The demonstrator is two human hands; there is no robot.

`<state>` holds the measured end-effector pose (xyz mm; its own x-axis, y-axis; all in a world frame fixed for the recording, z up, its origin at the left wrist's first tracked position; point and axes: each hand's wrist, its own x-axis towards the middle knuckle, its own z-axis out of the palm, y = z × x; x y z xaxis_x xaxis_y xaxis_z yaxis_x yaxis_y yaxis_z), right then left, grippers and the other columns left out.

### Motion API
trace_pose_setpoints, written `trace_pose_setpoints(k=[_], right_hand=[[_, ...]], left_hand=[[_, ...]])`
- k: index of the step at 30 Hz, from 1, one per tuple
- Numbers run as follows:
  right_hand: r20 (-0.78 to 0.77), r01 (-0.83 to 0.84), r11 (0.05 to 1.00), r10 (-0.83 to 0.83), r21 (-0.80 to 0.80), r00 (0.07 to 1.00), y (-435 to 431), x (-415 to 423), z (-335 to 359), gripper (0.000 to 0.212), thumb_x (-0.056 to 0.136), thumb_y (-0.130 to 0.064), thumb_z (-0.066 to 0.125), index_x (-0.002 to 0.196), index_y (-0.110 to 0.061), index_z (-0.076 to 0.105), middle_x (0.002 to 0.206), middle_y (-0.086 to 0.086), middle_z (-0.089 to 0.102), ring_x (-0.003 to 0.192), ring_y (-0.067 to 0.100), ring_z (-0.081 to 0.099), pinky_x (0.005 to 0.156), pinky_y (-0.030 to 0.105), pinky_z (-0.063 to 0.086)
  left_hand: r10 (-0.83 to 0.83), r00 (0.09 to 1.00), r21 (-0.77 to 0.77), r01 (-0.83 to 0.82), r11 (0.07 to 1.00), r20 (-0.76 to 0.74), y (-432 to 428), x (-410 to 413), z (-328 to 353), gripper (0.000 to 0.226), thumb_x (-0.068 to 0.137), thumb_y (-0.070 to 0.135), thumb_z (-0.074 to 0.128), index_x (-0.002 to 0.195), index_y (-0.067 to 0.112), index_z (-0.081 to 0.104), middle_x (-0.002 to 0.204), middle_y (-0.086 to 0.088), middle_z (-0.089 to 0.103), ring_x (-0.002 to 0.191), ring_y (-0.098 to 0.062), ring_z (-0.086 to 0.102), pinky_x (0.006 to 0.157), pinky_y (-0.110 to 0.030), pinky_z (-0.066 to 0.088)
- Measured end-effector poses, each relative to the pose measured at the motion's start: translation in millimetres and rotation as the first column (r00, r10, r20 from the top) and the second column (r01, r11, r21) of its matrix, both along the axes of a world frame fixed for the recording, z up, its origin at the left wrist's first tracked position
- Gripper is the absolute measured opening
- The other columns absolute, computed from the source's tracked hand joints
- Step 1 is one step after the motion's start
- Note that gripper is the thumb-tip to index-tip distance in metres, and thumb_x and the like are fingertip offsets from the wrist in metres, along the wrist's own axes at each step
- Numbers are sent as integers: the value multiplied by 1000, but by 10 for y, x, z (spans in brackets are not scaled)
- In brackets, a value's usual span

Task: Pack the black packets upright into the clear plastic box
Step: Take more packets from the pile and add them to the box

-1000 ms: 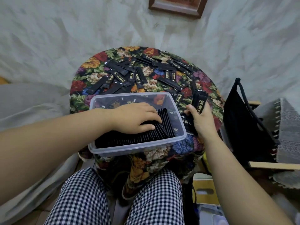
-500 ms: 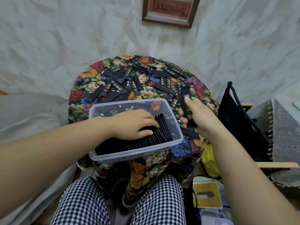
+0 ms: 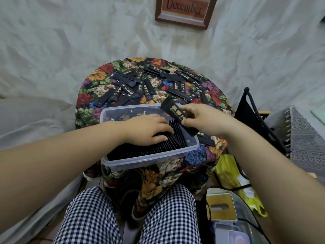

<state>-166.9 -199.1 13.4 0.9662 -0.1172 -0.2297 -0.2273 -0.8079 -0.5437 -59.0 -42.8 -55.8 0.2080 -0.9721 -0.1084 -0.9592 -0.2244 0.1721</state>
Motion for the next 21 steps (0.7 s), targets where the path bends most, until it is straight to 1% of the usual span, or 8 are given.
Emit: trace_pose_setpoints(k=[1,3,5,9,12,14,17,21], right_hand=[[-8,-19,999,19,-51,1000,15,21,-30,40,92,-15,60,129,-27,52,103,-6,65,80,1,58,69,13,43],[18,-3,989,6,-146,1000,26,48,-65,54,87,-20,67,137,-25,48,111,-1,65,94,9,60,77,19,42],[79,51,984,-37,-171,996,22,50,-59,54,84,-22,71,134,-25,51,106,-2,64,98,13,59,78,21,40],[159,122,968,-88,-218,983,-2,85,-41,50,80,-24,75,128,-23,58,106,1,65,88,11,57,75,20,40],[107,79,947,-48,-313,993,57,106,-72,55,79,-26,76,130,-21,56,114,2,67,100,16,61,85,27,48],[60,27,920,-3,-390,998,112,86,-145,61,78,-29,76,133,-21,53,119,2,65,108,18,60,91,30,49],[14,-38,894,49,-447,999,172,17,-263,55,77,-32,76,127,-22,57,112,3,67,102,22,61,84,36,52],[16,-30,876,43,-482,999,164,-15,-303,44,78,-33,74,118,-22,60,102,4,68,93,22,62,77,35,53]], left_hand=[[2,1000,-5,-2,1000,3,1,-1,-1,41,99,42,36,138,31,40,144,4,38,133,-15,31,108,-32,28],[6,1000,-9,-6,1000,7,7,0,-10,42,99,42,35,139,32,39,145,4,37,134,-15,30,109,-30,26],[3,1000,-20,-3,1000,13,15,2,-20,42,99,42,35,140,32,39,143,3,39,132,-15,32,106,-28,25],[-4,1000,-25,4,1000,2,15,3,-14,41,99,42,36,139,33,40,143,4,39,131,-15,33,106,-29,26],[-5,1000,-20,6,1000,7,16,5,-17,42,99,42,35,139,32,40,142,3,40,130,-15,34,106,-29,28],[-4,1000,-20,5,1000,18,16,3,-18,42,99,42,36,139,30,40,142,2,40,130,-16,34,105,-28,27],[-8,999,-26,9,1000,40,29,-9,-14,43,99,42,36,139,27,40,140,2,40,128,-16,34,104,-25,23],[-1,1000,-47,2,999,15,52,-12,-15,43,98,41,38,138,27,41,141,1,37,128,-17,35,103,-24,24]])
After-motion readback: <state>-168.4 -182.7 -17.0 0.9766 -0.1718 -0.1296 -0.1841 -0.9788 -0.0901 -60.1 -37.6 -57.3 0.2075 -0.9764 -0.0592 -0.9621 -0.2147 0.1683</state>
